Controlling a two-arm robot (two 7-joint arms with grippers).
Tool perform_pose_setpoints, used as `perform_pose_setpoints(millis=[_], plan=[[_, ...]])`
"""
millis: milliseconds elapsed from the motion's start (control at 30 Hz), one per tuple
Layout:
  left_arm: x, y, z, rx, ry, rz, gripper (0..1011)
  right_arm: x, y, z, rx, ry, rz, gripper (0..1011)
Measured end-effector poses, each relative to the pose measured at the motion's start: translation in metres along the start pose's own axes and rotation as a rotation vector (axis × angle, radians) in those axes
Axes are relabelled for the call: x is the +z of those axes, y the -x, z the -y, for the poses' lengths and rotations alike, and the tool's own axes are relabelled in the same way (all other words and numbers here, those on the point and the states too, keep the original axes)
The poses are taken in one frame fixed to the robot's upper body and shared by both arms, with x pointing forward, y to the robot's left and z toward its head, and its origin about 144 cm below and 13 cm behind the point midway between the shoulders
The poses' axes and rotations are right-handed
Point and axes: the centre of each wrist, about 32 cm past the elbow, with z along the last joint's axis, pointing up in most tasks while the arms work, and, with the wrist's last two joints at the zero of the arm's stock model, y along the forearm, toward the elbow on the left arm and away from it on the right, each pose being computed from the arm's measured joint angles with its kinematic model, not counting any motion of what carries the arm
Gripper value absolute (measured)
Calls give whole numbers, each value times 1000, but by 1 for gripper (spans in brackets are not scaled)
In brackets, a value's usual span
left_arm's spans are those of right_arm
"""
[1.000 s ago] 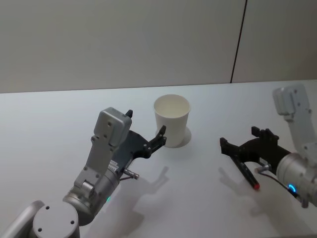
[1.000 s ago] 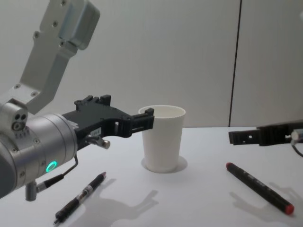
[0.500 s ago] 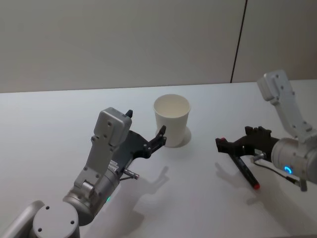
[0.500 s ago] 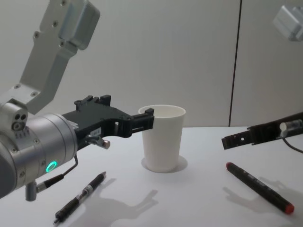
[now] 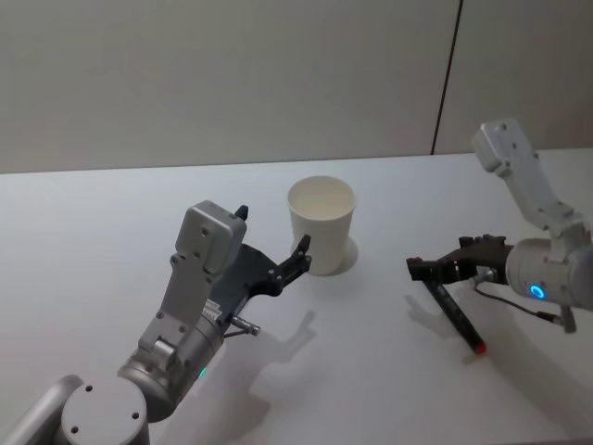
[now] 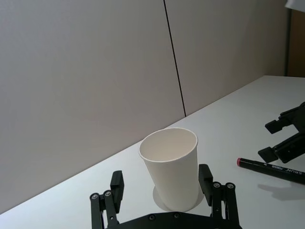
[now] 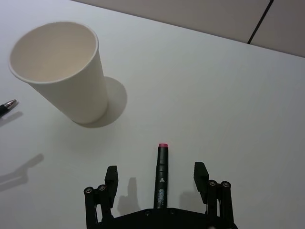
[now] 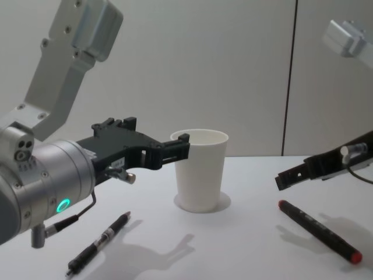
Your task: Place the pen into the pen holder.
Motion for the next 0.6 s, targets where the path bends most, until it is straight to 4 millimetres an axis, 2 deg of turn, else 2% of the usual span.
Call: perform_pose_setpoints(millis=[600], plan=[[0, 0, 0, 0, 0, 0, 1000, 16, -9, -21, 14, 81, 13, 1001]])
